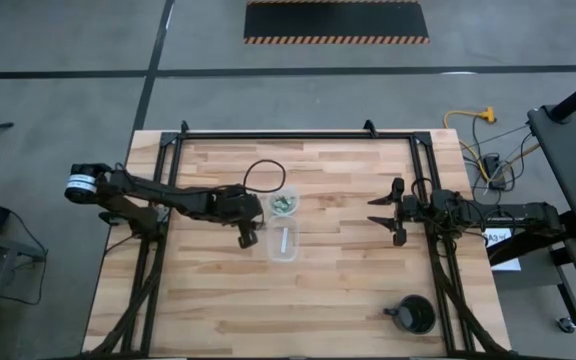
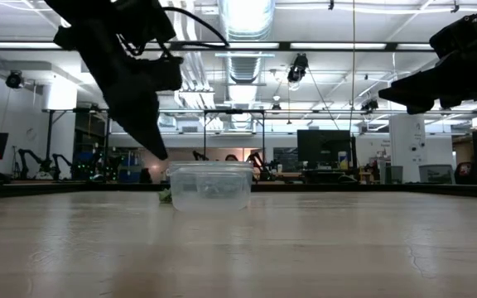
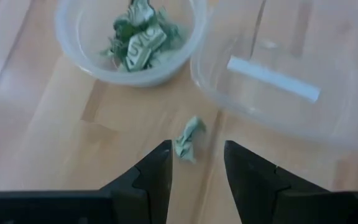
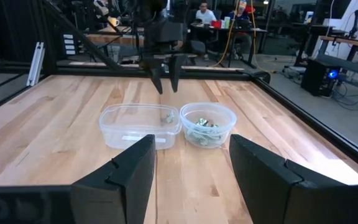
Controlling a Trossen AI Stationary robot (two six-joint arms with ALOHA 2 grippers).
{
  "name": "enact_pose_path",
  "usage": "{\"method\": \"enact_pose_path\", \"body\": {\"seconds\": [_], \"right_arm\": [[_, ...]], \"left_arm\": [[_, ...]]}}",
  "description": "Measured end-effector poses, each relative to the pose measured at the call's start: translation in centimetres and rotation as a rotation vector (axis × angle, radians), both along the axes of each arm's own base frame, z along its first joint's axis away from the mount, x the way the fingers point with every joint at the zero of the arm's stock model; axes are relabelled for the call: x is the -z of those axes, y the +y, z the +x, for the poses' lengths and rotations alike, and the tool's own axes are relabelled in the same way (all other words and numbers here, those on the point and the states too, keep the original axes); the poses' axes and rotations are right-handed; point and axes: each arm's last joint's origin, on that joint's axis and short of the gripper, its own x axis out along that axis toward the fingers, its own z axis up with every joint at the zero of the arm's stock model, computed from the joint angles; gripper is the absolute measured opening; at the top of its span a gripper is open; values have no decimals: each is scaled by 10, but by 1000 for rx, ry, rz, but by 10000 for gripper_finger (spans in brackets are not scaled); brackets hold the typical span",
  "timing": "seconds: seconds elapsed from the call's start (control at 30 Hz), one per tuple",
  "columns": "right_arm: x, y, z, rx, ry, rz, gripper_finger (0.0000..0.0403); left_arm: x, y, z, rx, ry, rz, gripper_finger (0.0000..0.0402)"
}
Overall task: Pick and place items into bin
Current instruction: Put the stevia packet into the circular transparent bin
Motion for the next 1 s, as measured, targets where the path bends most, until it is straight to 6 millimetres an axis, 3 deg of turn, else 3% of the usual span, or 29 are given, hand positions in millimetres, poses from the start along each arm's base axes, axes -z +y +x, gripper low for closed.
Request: {"method": "enact_pose_path", "body": {"seconds": [0.53,1.0], "right_arm": [[0,0,0,0,0,0,196],[0,0,0,0,0,0,196]], "left_arm": [[35,0,13,150,148,88,128],[32,1,25,125,32,114,128]]}}
